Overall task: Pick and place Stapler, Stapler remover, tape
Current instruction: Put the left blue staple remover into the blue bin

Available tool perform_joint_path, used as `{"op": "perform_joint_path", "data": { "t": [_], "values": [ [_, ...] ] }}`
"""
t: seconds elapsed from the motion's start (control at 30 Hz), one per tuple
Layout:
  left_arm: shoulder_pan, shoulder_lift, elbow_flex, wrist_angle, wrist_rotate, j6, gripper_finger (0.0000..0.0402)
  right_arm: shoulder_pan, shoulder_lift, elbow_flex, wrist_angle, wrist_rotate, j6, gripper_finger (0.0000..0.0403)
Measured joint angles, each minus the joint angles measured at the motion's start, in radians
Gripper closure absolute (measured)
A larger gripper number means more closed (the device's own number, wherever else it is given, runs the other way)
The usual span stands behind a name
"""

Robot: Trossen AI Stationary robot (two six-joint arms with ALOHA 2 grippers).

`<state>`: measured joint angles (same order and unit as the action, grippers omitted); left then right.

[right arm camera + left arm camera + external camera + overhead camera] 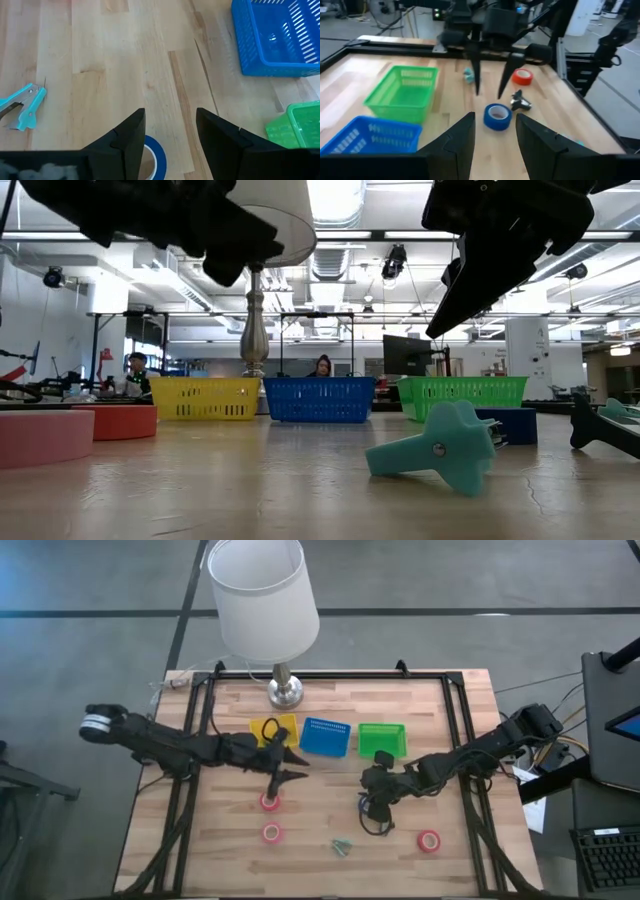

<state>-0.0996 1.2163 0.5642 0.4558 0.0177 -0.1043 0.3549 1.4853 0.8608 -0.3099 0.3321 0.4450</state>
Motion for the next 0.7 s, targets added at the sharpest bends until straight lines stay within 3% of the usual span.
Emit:
{"op": "perform_joint_path", "data": {
  "t": [0.23,0.7],
  "values": [
    [-0.037,0.109,0.087,-0.001,0.02,0.001,0.0257,0.0,0.0,0.0,0.0,0.0,0.0,0.0232],
    [-0.074,0.503,0.376,-0.007,0.267,0.006,0.0257,0.0,0.0,0.0,-0.001,0.0,-0.004,0.0232]
  ]
}}
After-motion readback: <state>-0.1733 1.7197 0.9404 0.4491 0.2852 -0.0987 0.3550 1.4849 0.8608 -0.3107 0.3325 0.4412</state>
